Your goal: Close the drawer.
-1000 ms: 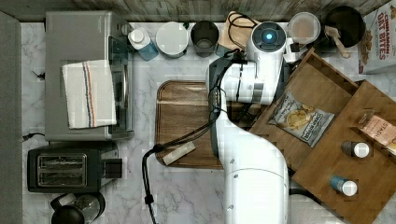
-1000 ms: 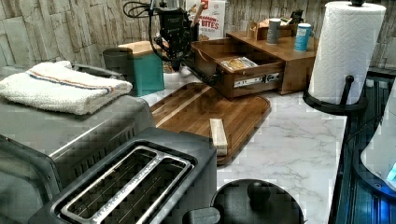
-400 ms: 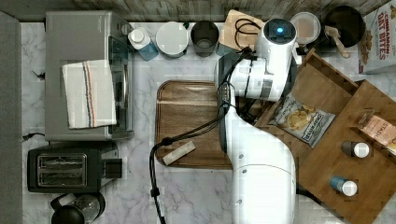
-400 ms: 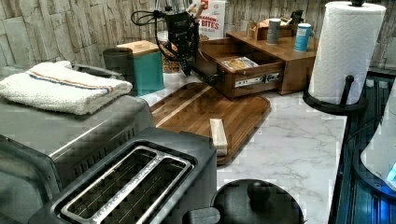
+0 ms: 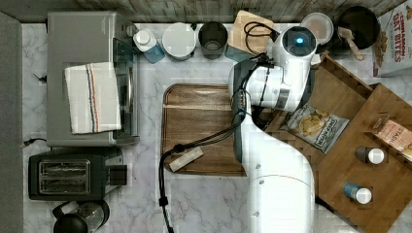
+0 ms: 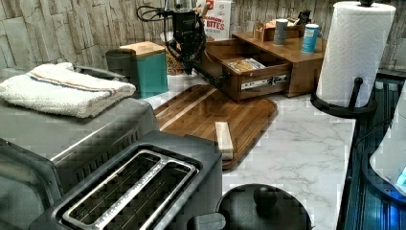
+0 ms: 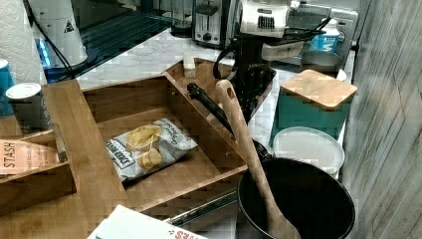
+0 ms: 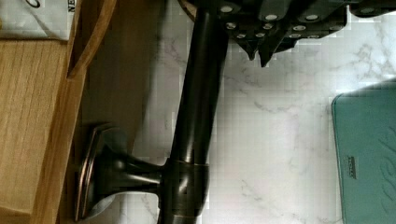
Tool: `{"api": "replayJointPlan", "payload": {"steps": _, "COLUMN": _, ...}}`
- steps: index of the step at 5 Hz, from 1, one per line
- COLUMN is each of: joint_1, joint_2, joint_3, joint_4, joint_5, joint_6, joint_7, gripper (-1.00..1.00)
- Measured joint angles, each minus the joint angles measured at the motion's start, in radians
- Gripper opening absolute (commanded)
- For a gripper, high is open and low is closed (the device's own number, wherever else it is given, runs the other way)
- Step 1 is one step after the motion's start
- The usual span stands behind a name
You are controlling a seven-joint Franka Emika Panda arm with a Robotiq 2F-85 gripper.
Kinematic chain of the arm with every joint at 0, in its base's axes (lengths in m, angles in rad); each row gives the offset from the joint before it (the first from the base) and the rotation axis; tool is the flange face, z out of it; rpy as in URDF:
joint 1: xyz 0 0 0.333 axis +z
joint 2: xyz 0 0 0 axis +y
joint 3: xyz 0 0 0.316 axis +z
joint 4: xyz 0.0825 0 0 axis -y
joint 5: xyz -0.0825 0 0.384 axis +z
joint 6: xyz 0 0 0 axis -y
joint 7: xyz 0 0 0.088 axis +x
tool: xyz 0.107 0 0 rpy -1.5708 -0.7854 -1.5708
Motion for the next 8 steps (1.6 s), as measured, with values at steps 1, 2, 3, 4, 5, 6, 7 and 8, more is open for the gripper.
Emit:
{"api": "replayJointPlan", "payload": {"steps": 1, "joint_1": -0.044, "joint_2": -0.023, "joint_3": 0.010, "joint_4": -0.005, "joint_5": 0.031, "joint_6": -0.046, "joint_7": -0.119, "gripper": -1.00}}
{"api": "replayJointPlan", "payload": {"steps": 2, "joint_1": -0.108, "joint_2": -0.046, "joint_3": 0.036, "joint_4": -0.005, "joint_5": 0.033, "joint_6": -0.062, "joint_7": -0.204, "gripper": -1.00}}
{"api": "replayJointPlan", "payload": {"steps": 3, "joint_1": -0.165, "joint_2": -0.040, "joint_3": 0.042, "joint_4": 0.017, "joint_5": 0.050, "joint_6": -0.113, "joint_7": -0.290, "gripper": -1.00}}
{"api": "replayJointPlan", "payload": {"steps": 4, "joint_1": -0.216, "joint_2": -0.036, "joint_3": 0.042, "joint_4": 0.021, "joint_5": 0.049, "joint_6": -0.121, "joint_7": -0.387, "gripper": -1.00}}
{"api": "replayJointPlan", "payload": {"steps": 5, "joint_1": -0.251, "joint_2": -0.037, "joint_3": 0.030, "joint_4": 0.020, "joint_5": 0.049, "joint_6": -0.134, "joint_7": -0.398, "gripper": -1.00}}
{"api": "replayJointPlan", "payload": {"steps": 6, "joint_1": -0.258, "joint_2": -0.052, "joint_3": -0.003, "joint_4": -0.011, "joint_5": 0.046, "joint_6": -0.113, "joint_7": -0.375, "gripper": -1.00}}
{"api": "replayJointPlan", "payload": {"steps": 7, "joint_1": -0.252, "joint_2": -0.085, "joint_3": -0.032, "joint_4": -0.067, "joint_5": 0.046, "joint_6": -0.065, "joint_7": -0.354, "gripper": -1.00}}
{"api": "replayJointPlan", "payload": {"steps": 8, "joint_1": -0.227, "joint_2": -0.120, "joint_3": -0.078, "joint_4": -0.125, "joint_5": 0.019, "joint_6": -0.031, "joint_7": -0.281, "gripper": -1.00}}
